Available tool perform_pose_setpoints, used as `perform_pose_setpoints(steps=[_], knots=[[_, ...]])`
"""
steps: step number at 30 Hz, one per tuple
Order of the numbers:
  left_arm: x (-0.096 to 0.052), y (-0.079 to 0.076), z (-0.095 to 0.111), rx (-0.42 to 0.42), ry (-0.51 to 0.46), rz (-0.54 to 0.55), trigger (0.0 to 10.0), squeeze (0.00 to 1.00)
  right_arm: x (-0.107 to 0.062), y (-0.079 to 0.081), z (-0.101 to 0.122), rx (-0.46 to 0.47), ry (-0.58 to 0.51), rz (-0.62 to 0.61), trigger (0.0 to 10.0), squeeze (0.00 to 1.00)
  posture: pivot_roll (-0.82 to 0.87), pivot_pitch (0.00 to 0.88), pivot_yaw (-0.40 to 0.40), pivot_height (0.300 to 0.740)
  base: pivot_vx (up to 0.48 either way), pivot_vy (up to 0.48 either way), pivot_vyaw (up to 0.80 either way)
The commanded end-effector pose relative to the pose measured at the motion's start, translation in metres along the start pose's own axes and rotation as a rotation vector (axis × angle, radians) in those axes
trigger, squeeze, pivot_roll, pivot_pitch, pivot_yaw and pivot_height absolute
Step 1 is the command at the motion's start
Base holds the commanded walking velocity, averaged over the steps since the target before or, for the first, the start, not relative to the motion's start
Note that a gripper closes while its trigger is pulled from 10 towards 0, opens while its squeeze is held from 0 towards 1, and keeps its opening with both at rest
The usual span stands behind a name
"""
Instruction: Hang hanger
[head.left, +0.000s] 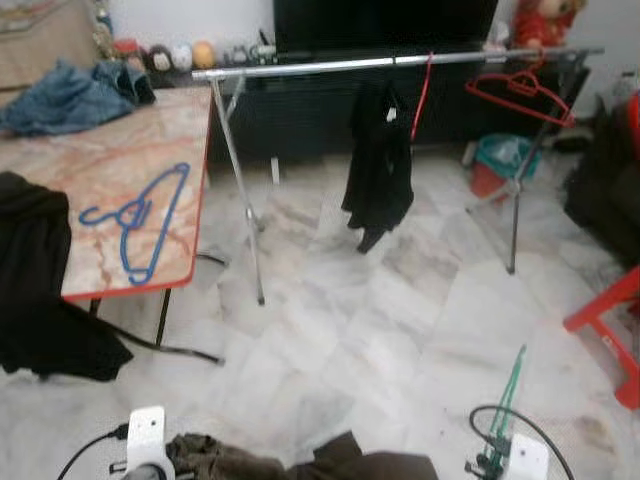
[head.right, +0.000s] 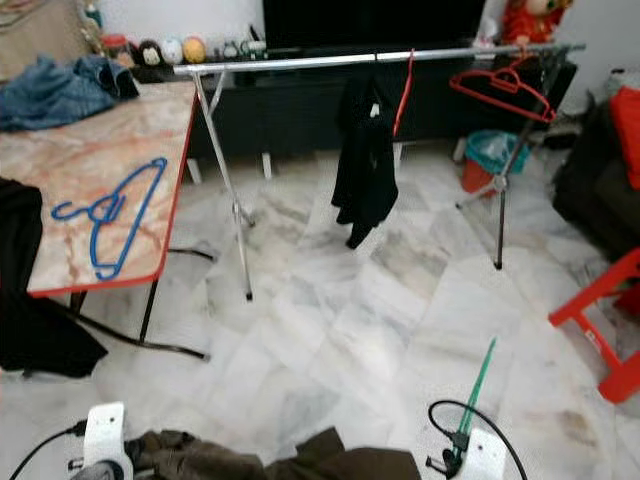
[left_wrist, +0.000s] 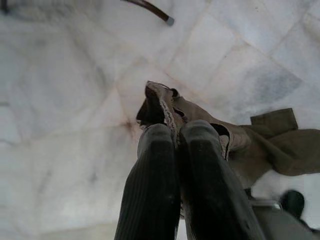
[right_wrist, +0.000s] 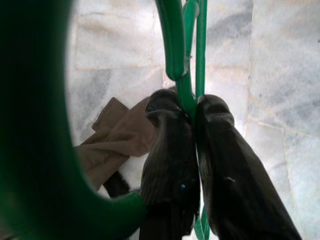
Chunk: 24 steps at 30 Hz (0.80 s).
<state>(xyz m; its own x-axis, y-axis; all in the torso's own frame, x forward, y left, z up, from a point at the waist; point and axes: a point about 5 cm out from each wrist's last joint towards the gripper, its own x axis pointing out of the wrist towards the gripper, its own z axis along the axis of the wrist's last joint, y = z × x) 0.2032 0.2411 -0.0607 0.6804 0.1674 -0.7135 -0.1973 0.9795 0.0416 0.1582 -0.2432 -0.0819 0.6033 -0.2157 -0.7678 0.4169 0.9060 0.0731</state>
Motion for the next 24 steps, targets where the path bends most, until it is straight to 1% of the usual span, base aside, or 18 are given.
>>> perform_pose_setpoints(steps=[1,4,15,24], knots=[[-0.0010,0.0054,-0.0022,0.007,0.010,0.013,10.0,0.00,-0.0011,-0.0009,-0.0032,-0.007,0.003,0.001,10.0,0.00,0.00,0.024,0.075,0.740,0.000,0.319,0.00],[-0.0011,0.0057,-0.0025,0.008,0.011,0.012,10.0,0.00,-0.0011,-0.0004,-0.0034,-0.015,0.005,0.006,10.0,0.00,0.00,0.019,0.073,0.740,0.000,0.316,0.38],[-0.0020,0.0103,-0.0036,-0.004,0.011,0.034,10.0,0.00,-0.0006,0.0030,-0.0023,-0.047,0.002,0.037,10.0,0.00,0.01,0.000,0.073,0.740,0.000,0.318,0.80],[-0.0018,0.0110,-0.0027,-0.004,0.008,0.035,10.0,0.00,-0.0005,0.0038,-0.0028,-0.035,0.005,0.040,10.0,0.00,0.01,0.000,0.074,0.740,0.000,0.320,0.80]])
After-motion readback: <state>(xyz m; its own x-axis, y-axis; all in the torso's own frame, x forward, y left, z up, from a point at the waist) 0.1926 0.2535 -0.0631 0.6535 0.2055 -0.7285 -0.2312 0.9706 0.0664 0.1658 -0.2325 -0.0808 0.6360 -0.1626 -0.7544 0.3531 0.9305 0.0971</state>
